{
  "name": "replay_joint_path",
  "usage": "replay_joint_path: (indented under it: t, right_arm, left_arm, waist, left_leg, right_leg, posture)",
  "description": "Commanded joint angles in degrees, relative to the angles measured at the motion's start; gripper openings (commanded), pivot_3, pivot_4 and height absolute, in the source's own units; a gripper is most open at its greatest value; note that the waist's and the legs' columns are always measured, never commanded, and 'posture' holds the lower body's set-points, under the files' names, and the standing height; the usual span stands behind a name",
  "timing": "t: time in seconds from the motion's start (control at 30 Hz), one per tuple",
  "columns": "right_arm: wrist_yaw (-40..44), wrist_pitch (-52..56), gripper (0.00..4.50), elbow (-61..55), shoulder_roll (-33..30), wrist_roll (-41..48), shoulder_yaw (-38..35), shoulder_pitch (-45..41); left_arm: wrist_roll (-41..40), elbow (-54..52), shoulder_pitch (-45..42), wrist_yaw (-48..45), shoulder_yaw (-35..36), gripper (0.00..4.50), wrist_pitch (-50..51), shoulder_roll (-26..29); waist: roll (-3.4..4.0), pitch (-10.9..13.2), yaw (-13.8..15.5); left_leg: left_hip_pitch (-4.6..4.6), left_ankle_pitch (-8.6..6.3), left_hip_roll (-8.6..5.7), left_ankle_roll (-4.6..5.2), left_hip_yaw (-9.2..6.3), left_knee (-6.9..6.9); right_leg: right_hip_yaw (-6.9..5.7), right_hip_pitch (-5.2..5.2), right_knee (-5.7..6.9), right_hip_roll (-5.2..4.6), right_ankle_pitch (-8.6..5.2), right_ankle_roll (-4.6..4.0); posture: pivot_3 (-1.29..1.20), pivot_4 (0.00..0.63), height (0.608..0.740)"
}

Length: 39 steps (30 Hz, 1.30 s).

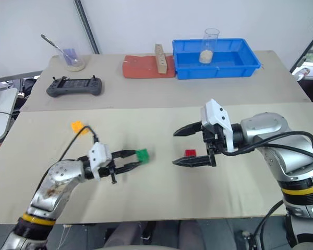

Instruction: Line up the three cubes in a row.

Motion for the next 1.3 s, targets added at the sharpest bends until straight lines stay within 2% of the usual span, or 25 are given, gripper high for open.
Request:
replay_joint_path:
  t: [0.03, 0.43, 0.8, 1.23, 1.27, 1.3]
  right_arm:
    - [0.4, -0.7, 4.50, -3.0, -2.0, 0.5, -3.1, 1.9]
    - [-1.9, -0.3, 4.50, -5.9, -4.9, 0.5, -7.0, 7.6]
    - [-2.8, -0.2, 4.50, -6.7, -5.7, 0.8, -8.1, 9.3]
    - [-2.7, -0.7, 4.50, -6.0, -5.4, 0.1, -7.4, 8.8]
    - [-2.7, -0.7, 4.50, -5.9, -5.4, 0.1, -7.4, 8.8]
    - [-2.6, -0.7, 4.50, -5.9, -5.4, 0.0, -7.4, 8.8]
  left_arm:
    - [1.8, 5.6, -3.8, -4.3, -3.4, 1.23, -4.1, -2.1]
    - [5.4, 23.0, -15.2, -6.8, -5.4, 1.23, -10.8, -10.2]
    - [7.5, 29.6, -19.1, -7.9, -5.9, 1.23, -13.8, -14.4]
    - [8.9, 33.0, -20.2, -8.0, -5.8, 1.23, -16.3, -16.0]
    - [8.9, 33.2, -20.3, -8.0, -5.7, 2.27, -16.4, -16.1]
    - [8.9, 33.4, -20.4, -8.0, -5.7, 2.69, -16.4, -16.2]
  waist:
    - [-0.02, 0.0, 0.0]
    - [-0.09, 0.1, 0.1]
    - [-0.12, 0.1, 0.1]
    - [-0.12, 0.1, 0.1]
    - [-0.12, 0.1, 0.1]
    - [-0.12, 0.1, 0.1]
  left_leg:
    - [-0.01, 0.01, 0.00, 0.06, 0.01, 0.00]
    - [-0.04, 0.07, 0.03, 0.25, 0.07, 0.05]
    - [-0.06, 0.09, 0.03, 0.31, 0.10, 0.11]
    - [-0.11, 0.06, 0.02, 0.37, 0.12, 0.22]
    - [-0.11, 0.06, 0.02, 0.38, 0.11, 0.23]
    - [-0.11, 0.06, 0.02, 0.38, 0.11, 0.24]
  right_leg:
    - [0.01, -0.02, 0.00, 0.00, 0.00, 0.00]
    - [0.04, -0.04, 0.00, -0.04, 0.00, 0.01]
    - [0.05, -0.03, 0.01, -0.02, 0.01, 0.03]
    - [0.04, -0.03, 0.01, 0.01, 0.03, 0.06]
    - [0.04, -0.03, 0.02, 0.01, 0.03, 0.07]
    - [0.04, -0.03, 0.02, 0.01, 0.03, 0.07]
  posture:
    - [0.00, 0.150, 0.740]
    - [0.00, 0.150, 0.740]
    - [0.00, 0.150, 0.740]
    - [0.00, 0.150, 0.740]
    - [0.00, 0.150, 0.740]
    - [0.00, 0.150, 0.740]
